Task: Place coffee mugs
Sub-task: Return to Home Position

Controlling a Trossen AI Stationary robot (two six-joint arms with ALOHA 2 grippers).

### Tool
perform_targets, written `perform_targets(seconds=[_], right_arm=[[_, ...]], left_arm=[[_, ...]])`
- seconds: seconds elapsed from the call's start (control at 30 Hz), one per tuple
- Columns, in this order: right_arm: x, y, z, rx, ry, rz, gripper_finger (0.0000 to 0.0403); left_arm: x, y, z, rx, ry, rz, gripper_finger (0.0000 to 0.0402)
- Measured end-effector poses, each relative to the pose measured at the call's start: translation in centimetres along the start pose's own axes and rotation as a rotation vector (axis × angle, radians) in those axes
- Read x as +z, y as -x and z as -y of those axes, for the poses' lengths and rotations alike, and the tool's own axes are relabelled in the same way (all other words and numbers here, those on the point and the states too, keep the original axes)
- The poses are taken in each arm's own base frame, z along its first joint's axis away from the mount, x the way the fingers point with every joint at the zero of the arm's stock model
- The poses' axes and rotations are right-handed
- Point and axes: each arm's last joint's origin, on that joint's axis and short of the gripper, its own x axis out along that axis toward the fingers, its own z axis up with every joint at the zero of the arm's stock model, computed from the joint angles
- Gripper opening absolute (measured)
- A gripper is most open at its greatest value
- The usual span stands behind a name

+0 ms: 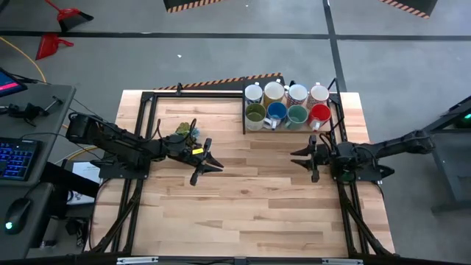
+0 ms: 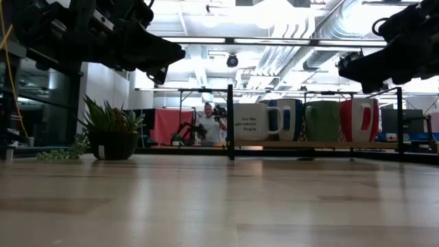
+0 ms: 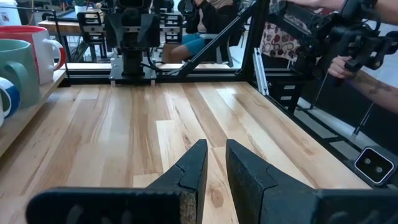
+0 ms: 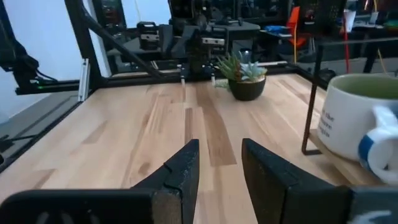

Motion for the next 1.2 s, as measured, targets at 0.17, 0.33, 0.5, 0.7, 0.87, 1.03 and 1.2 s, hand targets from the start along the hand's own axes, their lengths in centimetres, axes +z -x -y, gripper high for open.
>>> perform_targets(seconds=[0.17, 0.33, 0.5, 0.7, 0.87, 1.03, 1.2], right_arm=[[-0.1, 0.7, 0.3, 0.026, -0.034, -0.005, 0.0108], [0.4, 1.4, 0.7, 0.057, -0.039, 0.069, 0.0108], [0.7, 1.7, 0.9, 0.085, -0.024, 0.104, 0.0108], [0.7, 1.7, 0.9, 0.085, -0.029, 0.100, 0.0108], [0.6, 1.7, 0.9, 0.084, -0.084, 0.095, 0.0108], [0.6, 1.7, 0.9, 0.086, -0.133, 0.093, 0.0108], [0.6, 1.7, 0.9, 0.086, -0.132, 0.093, 0.0108]], left_arm=[[0.0, 0.0, 0.0, 0.000, 0.000, 0.000, 0.0051], [0.0, 0.0, 0.0, 0.000, 0.000, 0.000, 0.0051], [0.0, 0.0, 0.0, 0.000, 0.000, 0.000, 0.0051], [0.0, 0.0, 0.0, 0.000, 0.001, -0.002, 0.0051], [0.0, 0.0, 0.0, 0.000, 0.001, -0.003, 0.0051], [0.0, 0.0, 0.0, 0.000, 0.001, -0.003, 0.0051], [0.0, 0.0, 0.0, 0.000, 0.001, -0.003, 0.0051]])
